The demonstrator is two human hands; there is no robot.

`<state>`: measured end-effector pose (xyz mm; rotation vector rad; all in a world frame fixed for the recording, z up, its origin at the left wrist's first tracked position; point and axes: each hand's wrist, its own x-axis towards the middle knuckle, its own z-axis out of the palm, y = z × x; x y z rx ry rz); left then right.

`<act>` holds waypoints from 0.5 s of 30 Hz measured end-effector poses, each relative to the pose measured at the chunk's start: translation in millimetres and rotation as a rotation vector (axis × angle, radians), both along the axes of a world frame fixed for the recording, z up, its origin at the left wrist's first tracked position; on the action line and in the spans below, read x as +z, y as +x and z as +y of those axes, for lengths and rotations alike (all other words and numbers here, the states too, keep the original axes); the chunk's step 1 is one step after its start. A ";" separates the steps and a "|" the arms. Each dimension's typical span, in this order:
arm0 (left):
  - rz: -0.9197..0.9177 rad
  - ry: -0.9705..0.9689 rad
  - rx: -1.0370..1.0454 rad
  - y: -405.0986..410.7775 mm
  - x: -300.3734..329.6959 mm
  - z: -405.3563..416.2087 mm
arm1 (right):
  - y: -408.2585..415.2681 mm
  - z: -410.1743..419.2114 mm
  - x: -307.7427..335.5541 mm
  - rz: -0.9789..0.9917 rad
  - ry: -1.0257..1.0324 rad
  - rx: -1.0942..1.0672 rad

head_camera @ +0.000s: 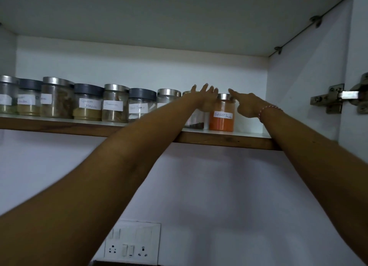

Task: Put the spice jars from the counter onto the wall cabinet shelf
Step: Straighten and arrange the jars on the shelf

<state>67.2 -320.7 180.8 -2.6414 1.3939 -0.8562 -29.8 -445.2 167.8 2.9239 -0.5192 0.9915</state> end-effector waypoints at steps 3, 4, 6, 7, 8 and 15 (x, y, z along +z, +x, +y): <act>-0.010 -0.072 -0.060 -6.7 -4.6 17.4 | -7.4 -2.8 -0.6 -0.053 -0.111 -0.032; -0.015 -0.076 -0.061 -6.9 -6.7 25.9 | -10.7 -3.2 -1.0 -0.053 -0.137 -0.044; -0.032 -0.053 -0.032 -0.1 -10.8 49.1 | -14.0 -0.7 -2.4 -0.048 -0.183 -0.050; -0.039 -0.039 -0.011 5.4 -12.5 62.4 | -15.1 2.4 -2.5 -0.052 -0.206 -0.044; -0.047 -0.028 0.019 11.6 -14.0 78.8 | -14.3 9.1 -2.2 -0.064 -0.224 -0.023; -0.001 -0.072 0.262 62.9 -26.3 206.7 | 25.9 114.2 0.1 -0.063 -0.295 0.208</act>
